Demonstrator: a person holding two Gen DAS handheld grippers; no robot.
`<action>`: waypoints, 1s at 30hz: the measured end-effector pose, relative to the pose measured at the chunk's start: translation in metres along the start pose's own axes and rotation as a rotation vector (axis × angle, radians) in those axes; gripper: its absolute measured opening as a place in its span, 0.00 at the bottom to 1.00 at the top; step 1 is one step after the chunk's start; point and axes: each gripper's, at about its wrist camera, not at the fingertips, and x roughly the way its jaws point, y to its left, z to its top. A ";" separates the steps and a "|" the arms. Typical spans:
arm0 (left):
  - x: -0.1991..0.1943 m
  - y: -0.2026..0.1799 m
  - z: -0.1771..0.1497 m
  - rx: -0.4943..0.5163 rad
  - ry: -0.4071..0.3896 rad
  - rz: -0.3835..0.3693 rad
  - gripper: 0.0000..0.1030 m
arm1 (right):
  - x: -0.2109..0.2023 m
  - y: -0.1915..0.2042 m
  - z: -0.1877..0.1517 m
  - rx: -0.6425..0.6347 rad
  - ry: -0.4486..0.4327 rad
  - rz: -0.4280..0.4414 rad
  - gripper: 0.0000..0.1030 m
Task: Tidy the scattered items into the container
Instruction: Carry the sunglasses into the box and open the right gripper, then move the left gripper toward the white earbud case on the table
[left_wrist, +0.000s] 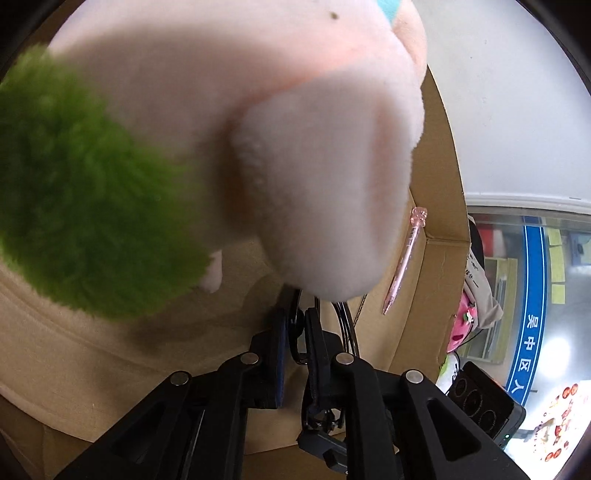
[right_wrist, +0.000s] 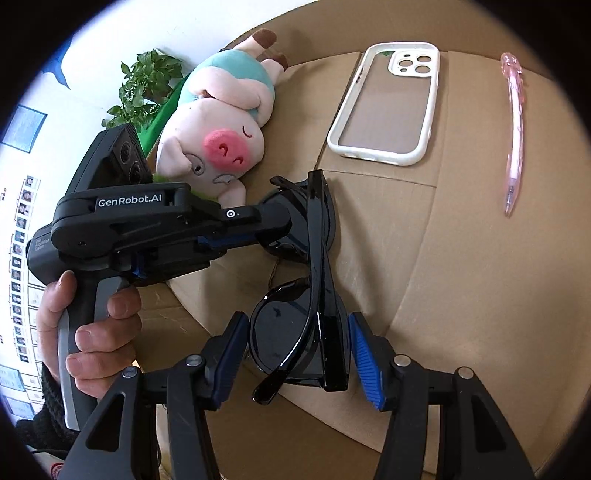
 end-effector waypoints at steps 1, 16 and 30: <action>0.000 0.000 0.000 0.001 0.000 0.000 0.10 | 0.002 -0.001 0.001 0.008 0.004 0.004 0.53; -0.030 -0.024 -0.018 0.154 -0.091 0.067 0.49 | -0.028 0.008 -0.015 0.013 -0.106 -0.025 0.56; -0.146 -0.065 -0.159 0.788 -0.737 0.302 1.00 | -0.086 0.062 -0.092 -0.045 -0.457 -0.339 0.73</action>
